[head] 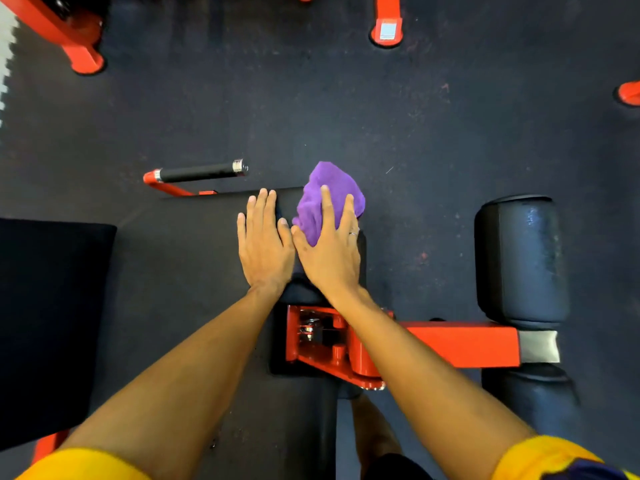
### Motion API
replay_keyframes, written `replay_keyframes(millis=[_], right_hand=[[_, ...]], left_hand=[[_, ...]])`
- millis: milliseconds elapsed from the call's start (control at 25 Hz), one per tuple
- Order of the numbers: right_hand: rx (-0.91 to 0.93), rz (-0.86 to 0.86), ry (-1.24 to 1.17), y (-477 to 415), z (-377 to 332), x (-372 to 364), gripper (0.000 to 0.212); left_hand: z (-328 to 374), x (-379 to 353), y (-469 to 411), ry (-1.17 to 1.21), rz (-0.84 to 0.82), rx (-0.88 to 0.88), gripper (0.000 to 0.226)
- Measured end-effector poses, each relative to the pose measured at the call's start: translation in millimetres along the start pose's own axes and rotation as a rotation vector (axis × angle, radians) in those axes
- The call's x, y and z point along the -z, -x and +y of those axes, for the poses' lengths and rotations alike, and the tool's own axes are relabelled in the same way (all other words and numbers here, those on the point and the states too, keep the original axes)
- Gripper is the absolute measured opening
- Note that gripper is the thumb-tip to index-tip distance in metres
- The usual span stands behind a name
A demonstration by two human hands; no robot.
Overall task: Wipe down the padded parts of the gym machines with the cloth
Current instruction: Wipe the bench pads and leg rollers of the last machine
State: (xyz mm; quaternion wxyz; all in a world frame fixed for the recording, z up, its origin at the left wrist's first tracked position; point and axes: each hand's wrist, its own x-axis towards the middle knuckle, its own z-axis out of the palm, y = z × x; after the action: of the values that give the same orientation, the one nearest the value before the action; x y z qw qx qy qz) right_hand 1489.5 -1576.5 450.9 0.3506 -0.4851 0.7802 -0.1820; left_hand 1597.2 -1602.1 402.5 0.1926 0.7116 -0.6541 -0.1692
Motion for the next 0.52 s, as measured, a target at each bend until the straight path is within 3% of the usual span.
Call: replay_keyframes(millis=[120, 360, 440, 520], right_hand=[[-0.088, 0.017, -0.006, -27.7, -1.9, 7.6, 0.082], [-0.469, -0.202, -0.319, -92.9, -6.8, 30.4, 0.074], [-0.509, -0.150, -0.344, -71.4, -8.0, 24.3, 0.083], [-0.435, -0.102, -0.208, -31.0, -8.6, 14.4, 0.089]], left_hand=[[1.9, -0.1, 0.3, -0.008, -0.006, 0.001, 0.058], [3.7, 2.7, 1.7, -0.018, -0.008, 0.009, 0.058], [3.1, 2.7, 0.5, -0.009, -0.013, 0.012, 0.058], [1.5, 2.0, -1.5, -0.010, -0.015, 0.016, 0.060]])
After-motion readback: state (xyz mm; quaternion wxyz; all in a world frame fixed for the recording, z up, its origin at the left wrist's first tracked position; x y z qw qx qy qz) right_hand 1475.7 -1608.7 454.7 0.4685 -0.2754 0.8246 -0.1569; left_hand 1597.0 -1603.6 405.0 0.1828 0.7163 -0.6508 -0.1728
